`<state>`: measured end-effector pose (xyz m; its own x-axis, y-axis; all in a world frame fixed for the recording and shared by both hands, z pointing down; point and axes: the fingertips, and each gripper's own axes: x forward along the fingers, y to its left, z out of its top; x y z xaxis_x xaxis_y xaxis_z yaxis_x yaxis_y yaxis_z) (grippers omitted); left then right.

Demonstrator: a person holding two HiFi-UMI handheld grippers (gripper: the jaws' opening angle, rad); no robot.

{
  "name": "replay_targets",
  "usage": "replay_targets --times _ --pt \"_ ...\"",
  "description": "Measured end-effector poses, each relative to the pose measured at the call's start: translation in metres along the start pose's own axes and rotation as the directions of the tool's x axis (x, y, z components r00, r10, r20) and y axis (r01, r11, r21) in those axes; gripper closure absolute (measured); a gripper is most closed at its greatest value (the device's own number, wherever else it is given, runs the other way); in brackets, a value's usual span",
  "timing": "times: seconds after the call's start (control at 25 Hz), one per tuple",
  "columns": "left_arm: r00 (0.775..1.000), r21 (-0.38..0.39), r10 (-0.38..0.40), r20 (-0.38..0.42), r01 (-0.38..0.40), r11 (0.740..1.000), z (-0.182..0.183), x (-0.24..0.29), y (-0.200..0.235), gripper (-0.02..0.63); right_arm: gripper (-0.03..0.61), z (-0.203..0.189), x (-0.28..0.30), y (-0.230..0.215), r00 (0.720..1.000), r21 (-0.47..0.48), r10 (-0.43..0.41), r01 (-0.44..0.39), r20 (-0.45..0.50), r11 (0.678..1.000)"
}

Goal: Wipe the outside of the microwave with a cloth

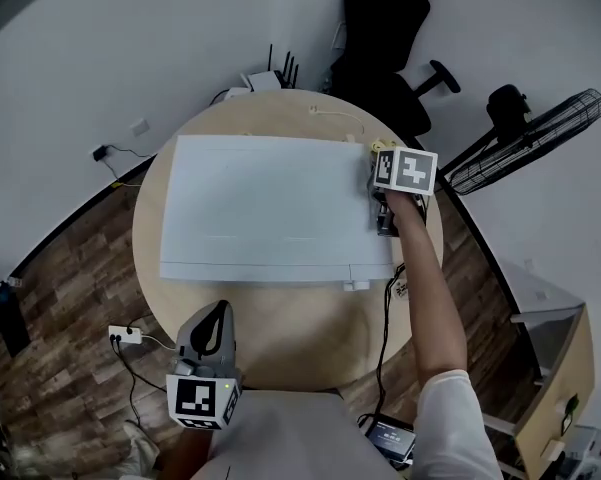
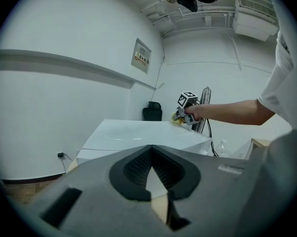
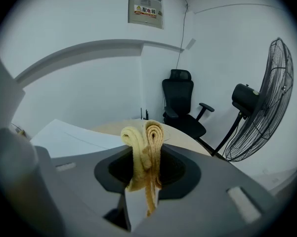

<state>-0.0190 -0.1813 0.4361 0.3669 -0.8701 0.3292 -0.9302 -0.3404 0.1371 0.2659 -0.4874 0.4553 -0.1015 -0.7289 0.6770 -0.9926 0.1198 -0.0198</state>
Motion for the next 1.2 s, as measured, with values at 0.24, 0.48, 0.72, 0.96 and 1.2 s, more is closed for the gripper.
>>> replay_targets --times 0.24,0.48,0.72,0.96,1.2 --pt "0.994 0.043 -0.11 -0.005 0.11 0.993 -0.002 -0.005 0.004 0.626 0.468 -0.004 -0.002 0.013 0.997 -0.027 -0.071 0.071 -0.002 0.997" --pt "0.982 0.053 -0.185 -0.024 0.186 0.981 -0.008 -0.019 0.01 0.626 0.468 -0.004 0.0 0.029 0.993 -0.065 -0.114 0.112 -0.019 0.992" --pt "0.976 0.043 -0.216 -0.009 0.216 0.976 -0.009 -0.035 0.025 0.625 0.468 -0.006 -0.001 0.041 0.988 -0.014 -0.154 0.154 -0.025 0.988" --pt "0.973 0.046 -0.232 0.005 0.232 0.972 -0.006 -0.049 0.035 0.625 0.468 -0.007 -0.007 0.057 0.991 0.038 -0.134 0.135 -0.028 0.99" --pt "0.973 0.027 -0.23 0.011 0.23 0.973 -0.007 -0.059 0.044 0.626 0.466 -0.007 -0.008 0.084 0.992 0.013 -0.124 0.124 -0.026 0.992"
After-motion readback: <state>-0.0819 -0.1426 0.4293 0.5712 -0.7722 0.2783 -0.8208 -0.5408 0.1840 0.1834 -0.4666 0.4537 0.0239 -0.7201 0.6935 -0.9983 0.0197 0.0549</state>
